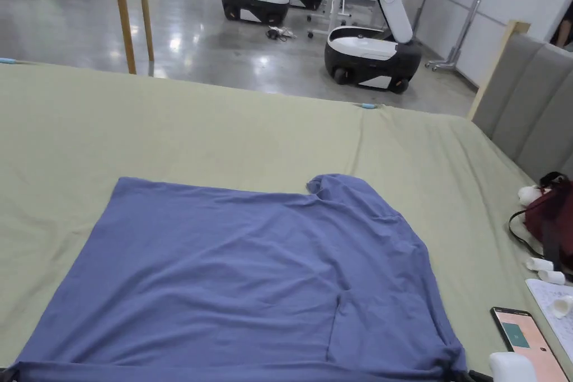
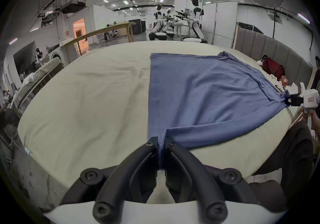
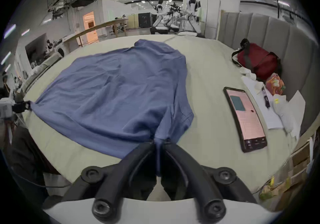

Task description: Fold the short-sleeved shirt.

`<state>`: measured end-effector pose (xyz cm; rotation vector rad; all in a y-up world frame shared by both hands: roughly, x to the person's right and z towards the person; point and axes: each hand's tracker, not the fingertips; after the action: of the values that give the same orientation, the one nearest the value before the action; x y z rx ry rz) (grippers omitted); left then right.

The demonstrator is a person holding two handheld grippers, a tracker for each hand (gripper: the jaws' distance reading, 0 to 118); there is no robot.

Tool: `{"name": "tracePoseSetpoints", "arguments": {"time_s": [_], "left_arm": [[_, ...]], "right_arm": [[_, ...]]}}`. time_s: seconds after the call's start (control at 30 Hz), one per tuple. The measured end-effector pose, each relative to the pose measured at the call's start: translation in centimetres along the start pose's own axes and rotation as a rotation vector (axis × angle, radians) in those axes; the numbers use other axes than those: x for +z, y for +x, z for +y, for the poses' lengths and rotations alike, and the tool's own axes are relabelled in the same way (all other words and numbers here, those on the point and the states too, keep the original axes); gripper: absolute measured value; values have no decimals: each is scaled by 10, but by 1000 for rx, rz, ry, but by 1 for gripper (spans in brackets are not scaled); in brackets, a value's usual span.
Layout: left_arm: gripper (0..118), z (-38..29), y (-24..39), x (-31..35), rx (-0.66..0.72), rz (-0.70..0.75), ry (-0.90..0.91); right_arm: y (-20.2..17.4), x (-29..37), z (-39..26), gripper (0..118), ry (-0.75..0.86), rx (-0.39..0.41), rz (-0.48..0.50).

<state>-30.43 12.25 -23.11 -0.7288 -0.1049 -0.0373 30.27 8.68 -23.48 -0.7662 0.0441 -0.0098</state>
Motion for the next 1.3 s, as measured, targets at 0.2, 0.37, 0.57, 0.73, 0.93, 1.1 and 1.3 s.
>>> {"name": "tracePoseSetpoints", "arguments": {"time_s": [0.2,0.37,0.57,0.73,0.93,1.1,1.3], "left_arm": [[4,54,-6,19,-35,23,58],[4,133,2,-16,-68,35,68],[4,185,-6,-131,-28,48,-144],[4,178,1,-180,-35,60,-211],[109,163,7,-137,-28,39,-38],[116,124,17,-42,-49,44,195],[71,50,19,5,-42,65,200]], "right_arm": [[13,39,46,6,144,-106,49],[15,22,121,6,182,-114,57],[13,-64,178,6,35,-82,-30],[14,-114,182,6,-78,-87,-66],[15,-80,171,32,28,-129,-3],[5,-3,135,67,244,-114,39],[-4,36,64,35,175,-129,19]]}}
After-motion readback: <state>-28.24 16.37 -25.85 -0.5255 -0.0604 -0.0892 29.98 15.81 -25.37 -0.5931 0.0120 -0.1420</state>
